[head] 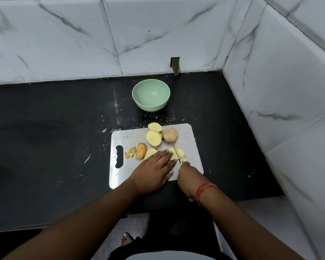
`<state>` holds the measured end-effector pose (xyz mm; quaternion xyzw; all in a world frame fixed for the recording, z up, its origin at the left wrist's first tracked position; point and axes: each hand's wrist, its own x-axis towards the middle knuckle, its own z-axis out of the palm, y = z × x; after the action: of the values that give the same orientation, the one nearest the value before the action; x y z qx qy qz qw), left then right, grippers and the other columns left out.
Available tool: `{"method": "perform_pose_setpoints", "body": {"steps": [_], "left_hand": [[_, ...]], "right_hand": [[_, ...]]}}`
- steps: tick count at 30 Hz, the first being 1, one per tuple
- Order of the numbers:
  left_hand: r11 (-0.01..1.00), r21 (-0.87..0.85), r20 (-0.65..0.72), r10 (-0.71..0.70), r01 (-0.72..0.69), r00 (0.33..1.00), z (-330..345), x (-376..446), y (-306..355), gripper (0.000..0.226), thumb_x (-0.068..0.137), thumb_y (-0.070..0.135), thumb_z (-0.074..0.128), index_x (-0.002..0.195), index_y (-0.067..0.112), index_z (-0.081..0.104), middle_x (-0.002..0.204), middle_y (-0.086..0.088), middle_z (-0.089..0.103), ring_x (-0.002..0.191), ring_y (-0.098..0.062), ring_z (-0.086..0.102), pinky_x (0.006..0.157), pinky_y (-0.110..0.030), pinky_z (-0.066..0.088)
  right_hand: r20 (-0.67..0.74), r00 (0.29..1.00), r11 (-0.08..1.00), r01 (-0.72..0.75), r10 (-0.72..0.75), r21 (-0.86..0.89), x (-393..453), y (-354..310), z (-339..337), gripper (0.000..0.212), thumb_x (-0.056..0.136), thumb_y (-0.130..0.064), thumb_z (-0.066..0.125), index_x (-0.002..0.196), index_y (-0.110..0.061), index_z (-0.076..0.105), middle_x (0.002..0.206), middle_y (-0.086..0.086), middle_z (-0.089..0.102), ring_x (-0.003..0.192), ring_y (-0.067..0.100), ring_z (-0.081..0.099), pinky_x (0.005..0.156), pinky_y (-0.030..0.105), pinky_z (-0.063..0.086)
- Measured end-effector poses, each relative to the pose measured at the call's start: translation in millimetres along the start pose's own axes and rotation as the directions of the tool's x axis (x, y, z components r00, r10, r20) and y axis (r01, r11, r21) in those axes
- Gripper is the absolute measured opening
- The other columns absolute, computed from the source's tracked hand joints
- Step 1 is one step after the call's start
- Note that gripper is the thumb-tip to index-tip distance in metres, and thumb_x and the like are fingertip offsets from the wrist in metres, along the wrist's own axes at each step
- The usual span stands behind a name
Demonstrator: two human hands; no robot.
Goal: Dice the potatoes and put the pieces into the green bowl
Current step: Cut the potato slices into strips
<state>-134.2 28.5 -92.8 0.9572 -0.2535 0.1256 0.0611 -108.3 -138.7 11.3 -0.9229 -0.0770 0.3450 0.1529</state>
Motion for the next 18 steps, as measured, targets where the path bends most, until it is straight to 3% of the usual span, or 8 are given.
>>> {"method": "perform_pose_setpoints", "body": {"steps": [4,7,9,11,13,16,18], "left_hand": [[1.0,-0.015,0.003,-0.021,0.021,1.0,-0.3,0.0,1.1,0.044,0.105,0.038,0.046,0.135,0.012,0.064,0.142,-0.016,0.058,0.134,-0.031,0.051,0.115,-0.042,0.04],[0.999,-0.009,0.015,-0.038,0.038,0.999,-2.3,0.5,2.2,0.044,0.104,0.04,0.047,0.135,0.014,0.064,0.143,-0.014,0.057,0.135,-0.03,0.051,0.115,-0.04,0.039],[0.999,-0.012,0.022,-0.045,0.046,0.999,-4.3,1.3,2.9,0.044,0.104,0.041,0.047,0.135,0.015,0.065,0.143,-0.012,0.057,0.135,-0.029,0.051,0.114,-0.039,0.039],[0.998,-0.017,0.02,-0.055,0.055,0.998,-7.3,2.5,3.7,0.044,0.103,0.041,0.048,0.134,0.015,0.066,0.142,-0.011,0.059,0.134,-0.028,0.052,0.113,-0.038,0.04],[0.998,-0.005,0.023,-0.057,0.057,0.998,-9.7,3.8,3.8,0.044,0.102,0.041,0.049,0.133,0.016,0.067,0.141,-0.011,0.06,0.132,-0.027,0.053,0.113,-0.037,0.04],[0.998,-0.008,0.042,-0.063,0.064,0.997,-10.5,4.3,4.9,0.045,0.102,0.042,0.049,0.133,0.015,0.066,0.141,-0.012,0.06,0.133,-0.028,0.053,0.113,-0.038,0.041],[0.997,-0.012,0.045,-0.073,0.073,0.996,-9.7,4.2,6.3,0.045,0.102,0.042,0.049,0.133,0.015,0.066,0.141,-0.012,0.059,0.133,-0.028,0.053,0.114,-0.039,0.041]], "right_hand": [[0.018,1.0,1.0,-0.015,0.016,-0.012,-4.0,0.5,1.4,0.038,0.098,-0.01,0.04,0.134,0.0,0.037,0.121,0.02,0.056,0.109,0.036,0.059,0.078,0.036,0.047],[0.086,0.991,0.99,-0.096,0.105,-0.107,-4.8,-0.9,3.3,0.049,0.097,-0.007,0.045,0.141,0.004,0.026,0.126,0.019,0.057,0.112,0.033,0.061,0.054,0.029,0.041],[0.099,0.989,0.988,-0.097,0.109,-0.123,-5.8,1.9,4.6,0.042,0.095,-0.003,0.047,0.133,0.003,0.03,0.123,0.02,0.059,0.108,0.033,0.062,0.046,0.031,0.039],[0.078,0.995,0.996,-0.052,0.058,-0.069,-7.6,6.5,4.8,0.021,0.096,-0.006,0.045,0.116,-0.004,0.037,0.121,0.021,0.058,0.108,0.035,0.061,0.066,0.03,0.048],[0.067,0.997,0.999,-0.034,0.035,-0.022,-10.5,10.9,4.5,0.017,0.098,-0.01,0.041,0.115,-0.007,0.041,0.121,0.021,0.056,0.109,0.036,0.059,0.081,0.033,0.046],[0.067,0.997,0.999,-0.033,0.034,-0.014,-14.3,13.8,6.5,0.016,0.099,-0.01,0.04,0.115,-0.01,0.041,0.122,0.02,0.055,0.106,0.034,0.058,0.079,0.033,0.043],[0.063,0.997,0.999,-0.039,0.04,-0.014,-16.6,16.5,9.3,0.025,0.099,-0.01,0.039,0.124,-0.005,0.043,0.122,0.02,0.056,0.093,0.028,0.053,0.077,0.031,0.042]]}}
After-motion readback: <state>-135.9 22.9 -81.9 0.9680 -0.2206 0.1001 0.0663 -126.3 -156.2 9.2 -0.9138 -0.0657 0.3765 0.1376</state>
